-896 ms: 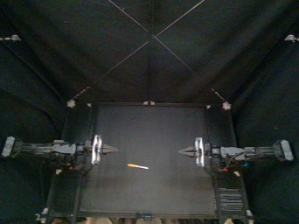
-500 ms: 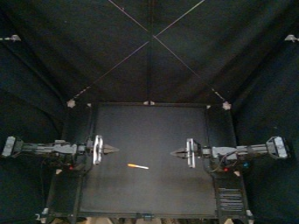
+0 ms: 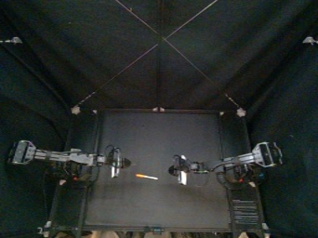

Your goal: Uncap the pen

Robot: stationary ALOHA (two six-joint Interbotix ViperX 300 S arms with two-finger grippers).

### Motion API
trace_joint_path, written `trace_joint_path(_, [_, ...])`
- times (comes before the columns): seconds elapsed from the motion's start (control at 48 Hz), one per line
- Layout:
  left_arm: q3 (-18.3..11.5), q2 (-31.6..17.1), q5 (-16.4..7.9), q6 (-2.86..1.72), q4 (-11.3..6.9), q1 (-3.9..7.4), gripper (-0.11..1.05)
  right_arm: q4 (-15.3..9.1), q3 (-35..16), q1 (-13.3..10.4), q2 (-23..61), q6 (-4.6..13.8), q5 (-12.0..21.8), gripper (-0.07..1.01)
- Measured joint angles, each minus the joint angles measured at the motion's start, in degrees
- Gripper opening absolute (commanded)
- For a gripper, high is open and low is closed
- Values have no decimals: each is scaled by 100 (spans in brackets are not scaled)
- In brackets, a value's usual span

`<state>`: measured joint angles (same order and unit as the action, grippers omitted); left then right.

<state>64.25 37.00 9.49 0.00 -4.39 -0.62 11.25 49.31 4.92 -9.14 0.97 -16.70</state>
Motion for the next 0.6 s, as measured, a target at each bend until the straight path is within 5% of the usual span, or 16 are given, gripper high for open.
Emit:
trace_joint_path(0.312, [0,-53,-387,-9,-141,-9,7,9,-1028,79,1485,0,642,67])
trace_joint_path(0.604, [0,-53,-527,0,-158,-9,29,-62,-1512,88,2127,-9,870,71])
